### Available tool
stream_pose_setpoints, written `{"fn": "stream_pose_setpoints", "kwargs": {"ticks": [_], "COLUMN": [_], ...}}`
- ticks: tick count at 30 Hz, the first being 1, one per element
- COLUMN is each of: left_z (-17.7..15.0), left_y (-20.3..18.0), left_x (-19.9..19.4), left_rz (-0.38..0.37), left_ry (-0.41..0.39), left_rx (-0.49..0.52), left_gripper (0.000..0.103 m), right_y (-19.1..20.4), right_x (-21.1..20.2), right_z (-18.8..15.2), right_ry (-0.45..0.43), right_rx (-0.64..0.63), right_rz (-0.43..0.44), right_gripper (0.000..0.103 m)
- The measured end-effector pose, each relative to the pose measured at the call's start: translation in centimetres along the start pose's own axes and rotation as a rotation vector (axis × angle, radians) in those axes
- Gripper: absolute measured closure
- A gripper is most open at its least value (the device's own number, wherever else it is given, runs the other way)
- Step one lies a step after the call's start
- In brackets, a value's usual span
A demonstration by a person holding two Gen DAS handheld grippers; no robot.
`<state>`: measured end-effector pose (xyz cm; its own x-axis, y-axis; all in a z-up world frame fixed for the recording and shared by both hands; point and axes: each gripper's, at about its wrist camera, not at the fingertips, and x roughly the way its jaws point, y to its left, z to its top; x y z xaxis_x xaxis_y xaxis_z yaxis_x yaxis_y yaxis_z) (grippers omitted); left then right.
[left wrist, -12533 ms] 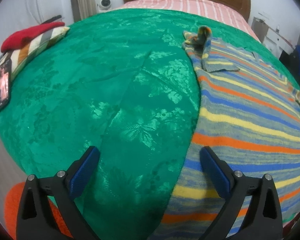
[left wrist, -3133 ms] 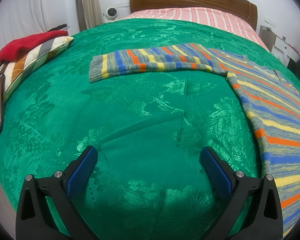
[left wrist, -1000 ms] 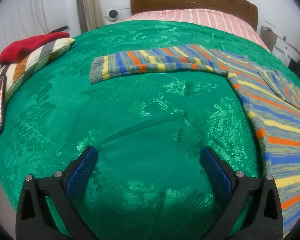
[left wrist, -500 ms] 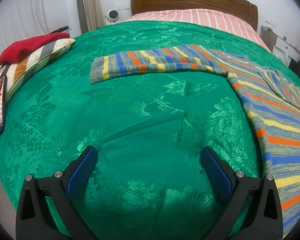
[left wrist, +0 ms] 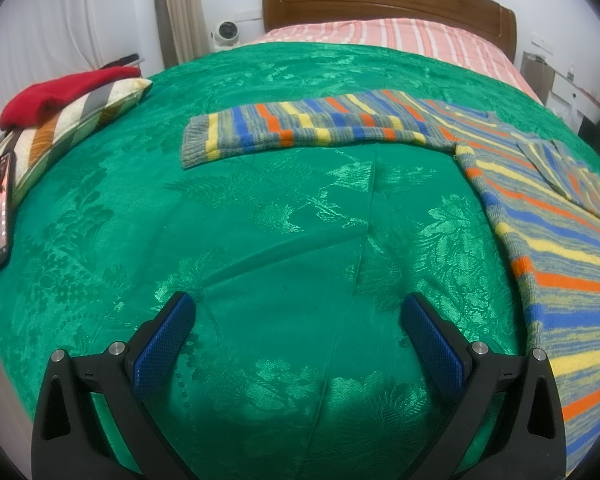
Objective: Fold small clothes
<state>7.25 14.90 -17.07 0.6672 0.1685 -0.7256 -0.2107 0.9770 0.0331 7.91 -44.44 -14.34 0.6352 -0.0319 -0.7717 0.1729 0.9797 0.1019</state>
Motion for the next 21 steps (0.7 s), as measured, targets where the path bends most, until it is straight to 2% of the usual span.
{"fn": "stream_pose_setpoints", "kwargs": {"ticks": [21], "left_z": [-0.04], "left_y": [-0.05], "left_x": [0.0], "left_rz": [0.0], "left_ry": [-0.001], "left_rx": [0.001], "left_gripper": [0.0], "right_y": [-0.15], "right_x": [-0.14], "right_z": [-0.13], "right_ry": [0.0], "right_rx": [-0.002], "right_rz": [-0.006], "right_gripper": [0.008]}}
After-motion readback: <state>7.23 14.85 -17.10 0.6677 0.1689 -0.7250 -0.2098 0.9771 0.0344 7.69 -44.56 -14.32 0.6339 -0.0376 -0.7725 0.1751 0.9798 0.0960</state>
